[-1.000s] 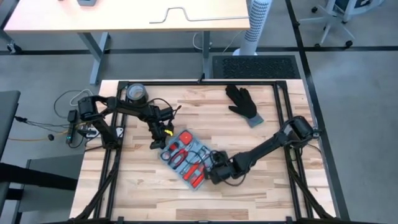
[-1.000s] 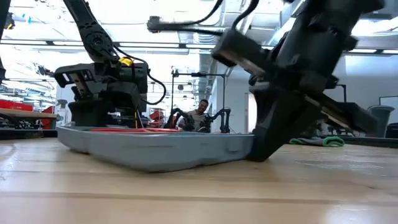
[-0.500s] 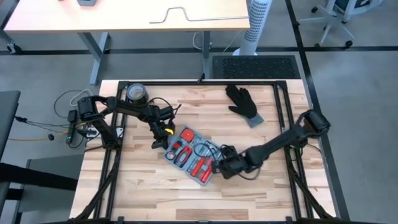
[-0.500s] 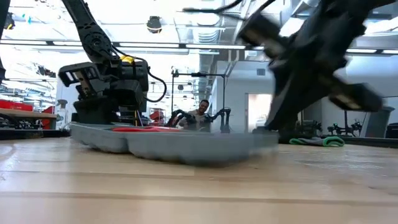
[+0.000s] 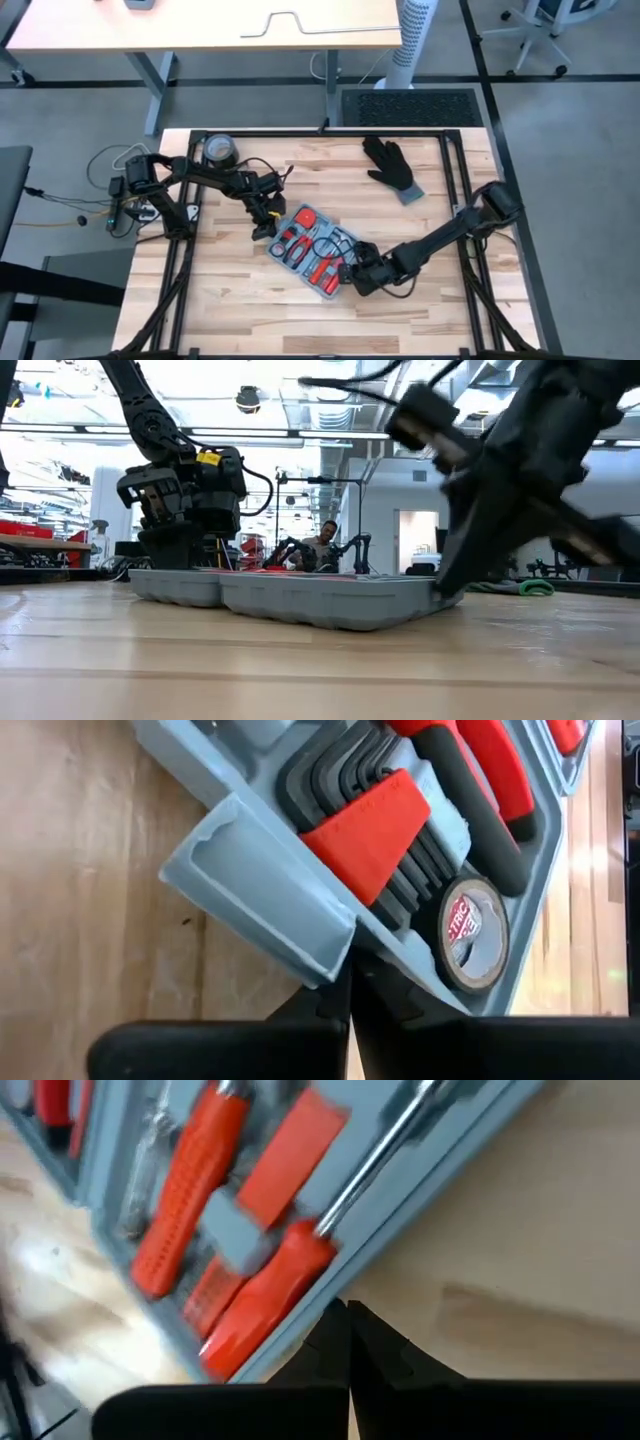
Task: Prefit tool cases
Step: Adjust the tools in the gray tool case
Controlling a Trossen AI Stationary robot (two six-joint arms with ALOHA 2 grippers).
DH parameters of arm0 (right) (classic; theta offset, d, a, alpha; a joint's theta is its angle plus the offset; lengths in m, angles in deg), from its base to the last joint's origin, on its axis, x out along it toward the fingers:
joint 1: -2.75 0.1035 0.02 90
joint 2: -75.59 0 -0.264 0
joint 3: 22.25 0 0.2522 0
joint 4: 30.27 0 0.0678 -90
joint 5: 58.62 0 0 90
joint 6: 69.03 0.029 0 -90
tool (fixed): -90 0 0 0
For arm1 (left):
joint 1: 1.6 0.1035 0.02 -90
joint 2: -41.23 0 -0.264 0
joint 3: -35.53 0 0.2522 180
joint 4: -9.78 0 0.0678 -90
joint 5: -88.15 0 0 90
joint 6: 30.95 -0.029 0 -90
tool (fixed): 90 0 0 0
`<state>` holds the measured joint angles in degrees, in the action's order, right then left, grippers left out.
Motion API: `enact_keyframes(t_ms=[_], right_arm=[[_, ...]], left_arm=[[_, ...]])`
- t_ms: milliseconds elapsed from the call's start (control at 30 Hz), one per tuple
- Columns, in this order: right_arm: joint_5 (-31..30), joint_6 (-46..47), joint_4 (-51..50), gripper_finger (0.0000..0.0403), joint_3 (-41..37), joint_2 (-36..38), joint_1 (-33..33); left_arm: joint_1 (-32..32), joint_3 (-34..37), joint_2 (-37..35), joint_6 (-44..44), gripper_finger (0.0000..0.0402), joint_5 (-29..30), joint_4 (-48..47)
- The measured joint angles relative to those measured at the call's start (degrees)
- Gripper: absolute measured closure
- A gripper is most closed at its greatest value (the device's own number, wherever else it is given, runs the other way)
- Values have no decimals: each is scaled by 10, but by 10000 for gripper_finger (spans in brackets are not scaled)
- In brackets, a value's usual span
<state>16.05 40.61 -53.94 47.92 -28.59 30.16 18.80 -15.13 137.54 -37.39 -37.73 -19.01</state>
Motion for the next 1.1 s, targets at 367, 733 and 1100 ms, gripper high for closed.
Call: enact_keyframes(t_ms=[367, 733, 1100], right_arm=[[-90, 2, -60, 403, 29, 32, 23], [-15, -259, -122, 403, 88, 70, -81], [231, -634, -7, 403, 89, -8, -275]], left_arm=[[1, 0, -1, 7, 402, -1, 9], [7, 45, -104, 73, 401, 126, 65], [-122, 219, -381, 410, 402, 272, 220]])
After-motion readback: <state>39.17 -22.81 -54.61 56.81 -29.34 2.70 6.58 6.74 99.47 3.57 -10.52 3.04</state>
